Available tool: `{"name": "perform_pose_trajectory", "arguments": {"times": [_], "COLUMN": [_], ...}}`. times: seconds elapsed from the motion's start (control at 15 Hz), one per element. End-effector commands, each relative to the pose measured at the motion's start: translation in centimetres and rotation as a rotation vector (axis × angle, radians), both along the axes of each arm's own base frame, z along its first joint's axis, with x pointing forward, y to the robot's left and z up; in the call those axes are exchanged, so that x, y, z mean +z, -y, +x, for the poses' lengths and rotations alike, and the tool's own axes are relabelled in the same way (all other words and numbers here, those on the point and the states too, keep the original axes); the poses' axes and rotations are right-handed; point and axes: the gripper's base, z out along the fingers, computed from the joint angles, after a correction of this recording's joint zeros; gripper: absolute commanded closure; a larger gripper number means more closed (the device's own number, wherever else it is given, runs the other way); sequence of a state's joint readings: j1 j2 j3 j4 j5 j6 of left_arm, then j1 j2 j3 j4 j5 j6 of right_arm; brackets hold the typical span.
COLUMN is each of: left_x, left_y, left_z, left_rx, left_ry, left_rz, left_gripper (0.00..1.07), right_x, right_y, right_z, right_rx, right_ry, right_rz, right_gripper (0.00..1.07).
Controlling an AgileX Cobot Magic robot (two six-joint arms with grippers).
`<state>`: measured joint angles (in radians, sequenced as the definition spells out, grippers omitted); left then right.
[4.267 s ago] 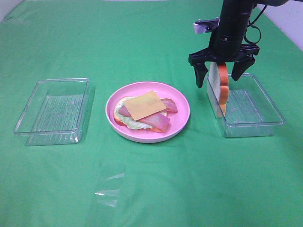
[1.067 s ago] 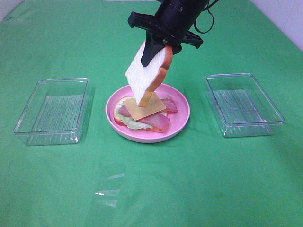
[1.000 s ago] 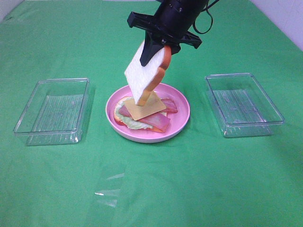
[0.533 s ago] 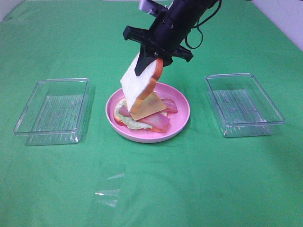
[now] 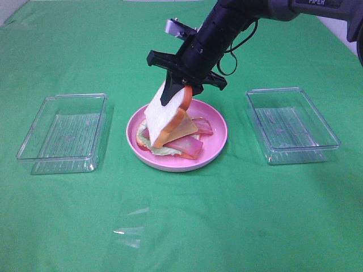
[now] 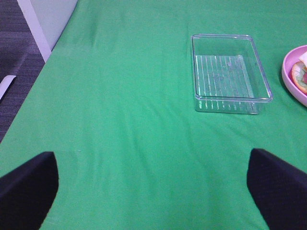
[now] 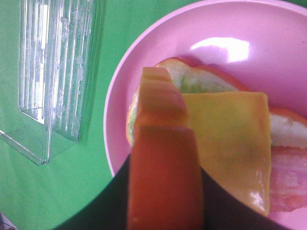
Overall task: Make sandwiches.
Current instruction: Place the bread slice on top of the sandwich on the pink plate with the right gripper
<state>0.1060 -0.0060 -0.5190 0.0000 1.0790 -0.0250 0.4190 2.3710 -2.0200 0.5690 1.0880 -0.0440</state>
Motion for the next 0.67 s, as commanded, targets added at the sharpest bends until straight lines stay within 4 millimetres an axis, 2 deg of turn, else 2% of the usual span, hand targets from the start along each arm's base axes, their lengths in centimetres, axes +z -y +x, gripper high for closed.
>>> {"name": "perform_pose_trajectory", "arguments": {"times": [0.07,0.2,0.27,0.33,0.4,0.47,0.53,0.67], "left_x": [0.0,0.0,0.0,0.0,0.0,0.0,0.0,0.0], "left_y": [0.0,0.0,0.0,0.0,0.0,0.0,0.0,0.0], "left_z": [-0.2,-0.2,-0.2,-0.2,-0.2,-0.2,-0.2,-0.2], "left_rx": [0.002,0.002,0.002,0.002,0.002,0.002,0.002,0.002], "left_ry": [0.017,0.017,0.017,0.017,0.017,0.017,0.017,0.017], "left_rz": [0.004,0.004,0.004,0.004,0.004,0.004,0.004,0.004], "left_gripper": [0.07,0.07,0.07,0.07,0.07,0.07,0.07,0.07], "right_x": [0.0,-0.2,-0.3,-0.3,-0.3,-0.1,0.5,1.6], "right_y": [0.0,0.4,0.6,0.8,0.8,1.1,1.4,1.7], "right_z": [0.3,0.3,0.4,0.4,0.3,0.3,0.0,-0.2], "right_rx": [-0.027,-0.033,-0.025,-0.014,-0.01,0.001,0.066,0.087], "right_ry": [0.01,0.016,0.026,0.031,0.031,0.038,0.07,0.088], "right_rz": [-0.003,-0.044,-0.069,-0.095,-0.103,-0.124,-0.159,-0.18], "right_gripper": [1.07,1.07,0.99,0.8,0.68,0.42,0.1,0.11]}}
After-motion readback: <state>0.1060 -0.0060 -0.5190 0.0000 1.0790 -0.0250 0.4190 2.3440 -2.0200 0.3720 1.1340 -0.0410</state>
